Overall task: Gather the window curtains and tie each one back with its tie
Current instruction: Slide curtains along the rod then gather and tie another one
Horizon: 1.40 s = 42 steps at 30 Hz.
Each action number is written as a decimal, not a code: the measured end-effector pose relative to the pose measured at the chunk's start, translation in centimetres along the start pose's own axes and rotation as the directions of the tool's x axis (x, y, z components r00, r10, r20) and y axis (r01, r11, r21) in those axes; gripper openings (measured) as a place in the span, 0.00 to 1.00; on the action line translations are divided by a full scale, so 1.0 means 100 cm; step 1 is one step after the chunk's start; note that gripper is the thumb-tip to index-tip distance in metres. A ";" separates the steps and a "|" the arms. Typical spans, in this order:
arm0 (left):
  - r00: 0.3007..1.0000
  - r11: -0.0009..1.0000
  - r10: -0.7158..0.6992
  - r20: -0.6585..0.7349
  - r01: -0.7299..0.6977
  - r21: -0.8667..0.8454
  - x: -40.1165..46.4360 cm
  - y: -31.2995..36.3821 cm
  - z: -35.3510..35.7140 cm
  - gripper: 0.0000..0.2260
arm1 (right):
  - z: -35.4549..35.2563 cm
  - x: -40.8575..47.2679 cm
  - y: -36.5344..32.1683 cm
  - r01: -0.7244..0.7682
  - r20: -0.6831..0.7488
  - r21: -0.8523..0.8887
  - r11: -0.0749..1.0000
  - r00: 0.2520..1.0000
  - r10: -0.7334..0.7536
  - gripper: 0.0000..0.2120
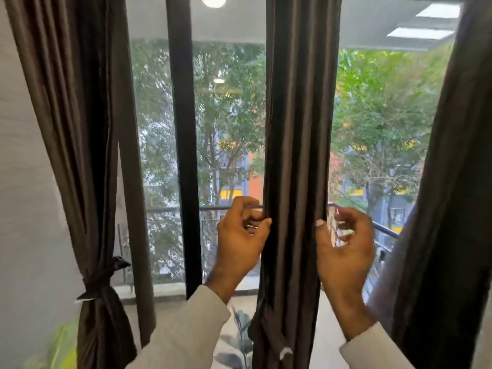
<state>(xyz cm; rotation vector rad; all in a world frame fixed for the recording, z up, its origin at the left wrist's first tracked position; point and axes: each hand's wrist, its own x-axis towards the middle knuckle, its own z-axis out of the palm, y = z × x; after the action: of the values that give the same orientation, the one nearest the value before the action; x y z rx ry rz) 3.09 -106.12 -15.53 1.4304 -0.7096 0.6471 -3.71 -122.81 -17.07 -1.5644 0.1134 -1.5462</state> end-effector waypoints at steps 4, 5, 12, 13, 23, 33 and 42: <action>0.997 0.993 0.058 -0.048 -0.052 0.107 -0.026 -0.003 -0.006 0.18 | -0.009 -0.040 -0.004 0.337 0.220 -0.014 0.942 0.920 -0.325 0.07; 0.995 0.986 0.086 -0.050 -0.079 0.144 -0.031 -0.005 -0.008 0.17 | -0.007 -0.047 0.001 0.331 0.320 -0.022 0.944 0.896 -0.307 0.09; 0.973 0.927 0.229 0.007 -0.220 0.304 -0.051 -0.021 -0.016 0.09 | -0.003 -0.053 0.042 0.124 0.305 -0.178 0.976 0.950 -0.065 0.06; 0.977 0.929 0.215 0.001 -0.205 0.308 -0.055 -0.022 -0.015 0.08 | -0.006 -0.059 0.044 0.171 0.314 -0.176 0.969 0.943 -0.109 0.06; 0.965 0.860 0.256 -0.053 -0.202 0.468 -0.085 -0.007 0.017 0.09 | -0.021 -0.080 0.072 0.484 0.568 0.117 0.867 0.684 -0.459 0.07; 0.938 0.696 0.346 0.036 -0.282 0.660 -0.101 0.004 0.000 0.08 | -0.006 -0.064 0.080 0.006 0.593 0.148 0.989 0.800 -0.093 0.10; 0.952 0.766 0.307 0.000 -0.247 0.593 -0.098 -0.008 -0.021 0.10 | -0.004 -0.124 0.072 0.306 0.441 0.047 0.951 0.848 -0.295 0.08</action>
<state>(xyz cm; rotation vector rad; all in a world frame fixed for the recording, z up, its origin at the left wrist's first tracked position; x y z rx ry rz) -2.46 -103.83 -23.55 1.8611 -0.6781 1.2468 -2.99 -119.47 -31.00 -1.9894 -0.3903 -1.3736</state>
